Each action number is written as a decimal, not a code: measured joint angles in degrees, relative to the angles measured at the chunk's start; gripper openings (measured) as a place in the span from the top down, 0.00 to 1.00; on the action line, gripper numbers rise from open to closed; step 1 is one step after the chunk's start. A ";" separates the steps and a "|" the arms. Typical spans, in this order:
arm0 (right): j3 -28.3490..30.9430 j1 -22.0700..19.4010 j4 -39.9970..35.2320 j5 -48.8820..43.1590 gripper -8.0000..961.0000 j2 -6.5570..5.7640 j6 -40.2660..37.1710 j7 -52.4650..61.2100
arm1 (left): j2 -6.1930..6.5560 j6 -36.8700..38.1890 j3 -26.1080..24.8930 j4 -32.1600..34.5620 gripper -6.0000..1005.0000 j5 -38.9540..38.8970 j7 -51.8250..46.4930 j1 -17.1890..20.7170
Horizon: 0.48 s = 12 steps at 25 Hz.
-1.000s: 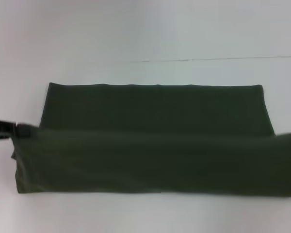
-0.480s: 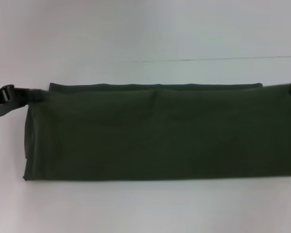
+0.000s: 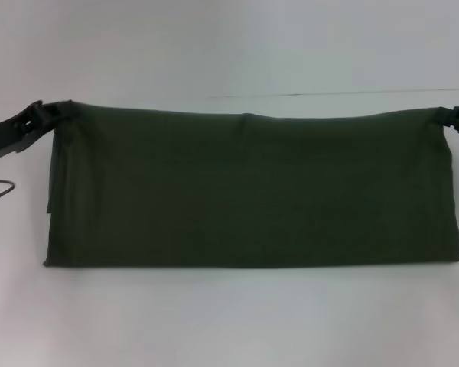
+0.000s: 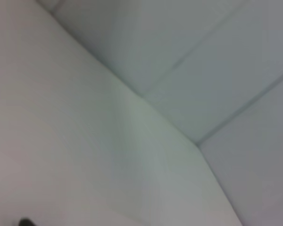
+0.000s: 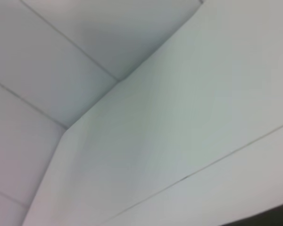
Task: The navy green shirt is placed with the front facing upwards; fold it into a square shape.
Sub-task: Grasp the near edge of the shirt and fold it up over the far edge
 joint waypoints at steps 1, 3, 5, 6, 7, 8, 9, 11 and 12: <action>-0.03 0.28 0.47 0.25 0.94 0.32 1.27 -0.83 | -0.53 -1.60 -0.01 -0.36 0.95 -0.92 1.09 -0.23; -0.07 0.96 1.81 0.53 0.94 0.66 3.70 -2.63 | -1.47 -5.14 0.00 -1.63 0.95 -2.48 3.85 -1.05; -0.09 1.69 3.17 0.63 0.94 0.92 5.77 -4.22 | -1.93 -7.79 0.00 -3.06 0.95 -3.22 6.23 -1.98; -0.09 2.13 3.99 0.69 0.94 1.10 7.06 -5.08 | -2.11 -9.38 0.00 -3.78 0.95 -3.50 7.38 -2.49; -0.10 2.42 4.42 0.70 0.94 1.25 7.87 -5.64 | -2.26 -10.63 0.00 -4.23 0.95 -3.69 8.14 -2.80; -0.11 2.76 4.81 0.72 0.94 1.53 8.99 -6.36 | -2.60 -12.88 0.00 -4.70 0.95 -3.91 9.33 -3.36; -0.12 3.06 5.09 0.72 0.94 1.87 10.11 -7.06 | -2.77 -13.88 0.00 -4.80 0.95 -4.00 9.83 -3.55; -0.13 3.49 5.29 0.73 0.94 2.59 11.95 -8.14 | -3.43 -16.91 0.00 -5.06 0.95 -4.44 11.35 -4.17; -0.13 3.68 5.32 0.74 0.94 2.95 12.97 -8.60 | -3.74 -18.54 0.00 -5.31 0.95 -4.86 12.24 -4.46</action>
